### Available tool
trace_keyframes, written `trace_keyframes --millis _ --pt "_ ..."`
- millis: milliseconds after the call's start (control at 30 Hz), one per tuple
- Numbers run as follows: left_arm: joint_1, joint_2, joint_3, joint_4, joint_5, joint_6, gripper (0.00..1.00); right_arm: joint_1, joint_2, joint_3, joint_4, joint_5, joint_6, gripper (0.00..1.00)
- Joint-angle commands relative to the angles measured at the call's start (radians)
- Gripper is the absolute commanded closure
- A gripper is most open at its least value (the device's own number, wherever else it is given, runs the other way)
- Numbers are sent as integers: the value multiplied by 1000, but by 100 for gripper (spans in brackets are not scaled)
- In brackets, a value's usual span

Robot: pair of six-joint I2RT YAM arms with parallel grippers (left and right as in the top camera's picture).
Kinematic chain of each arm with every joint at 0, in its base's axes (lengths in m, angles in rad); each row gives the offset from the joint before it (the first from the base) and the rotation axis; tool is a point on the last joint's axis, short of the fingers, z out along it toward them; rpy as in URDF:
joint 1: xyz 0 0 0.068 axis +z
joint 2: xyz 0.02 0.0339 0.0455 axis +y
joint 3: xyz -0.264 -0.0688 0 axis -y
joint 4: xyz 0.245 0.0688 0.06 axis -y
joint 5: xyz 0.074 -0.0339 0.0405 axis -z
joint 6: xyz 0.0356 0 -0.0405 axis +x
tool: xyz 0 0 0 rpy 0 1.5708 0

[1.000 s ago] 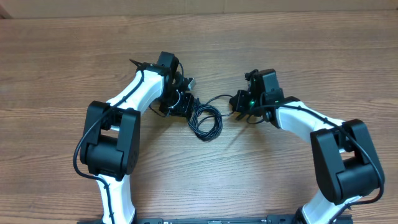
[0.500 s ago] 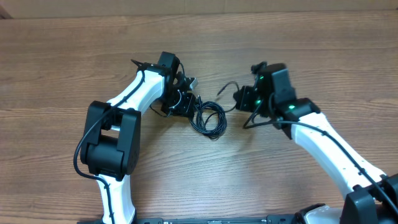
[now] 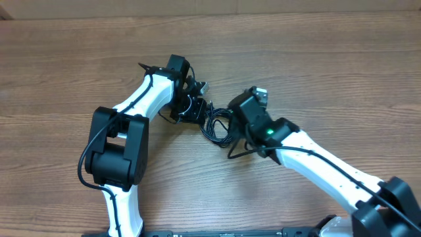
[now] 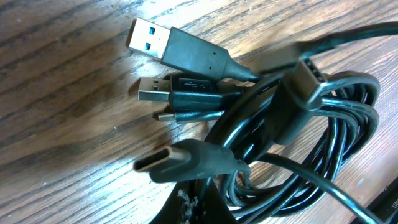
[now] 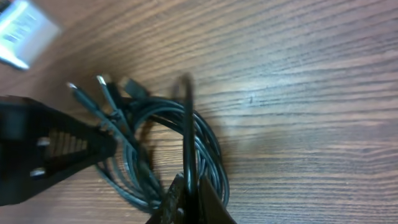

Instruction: Untangle cables

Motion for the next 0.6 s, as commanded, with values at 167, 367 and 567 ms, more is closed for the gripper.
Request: trace_keyframes --millis 167,367,567 --pt "0 13 7 -4 40 24 96 13 153 0 158 131 10 96" --pt "1 12 8 -29 57 73 67 6 150 29 217 183 -174 96" --pt "-2 13 8 -25 116 69 55 -23 122 41 215 159 -163 96"
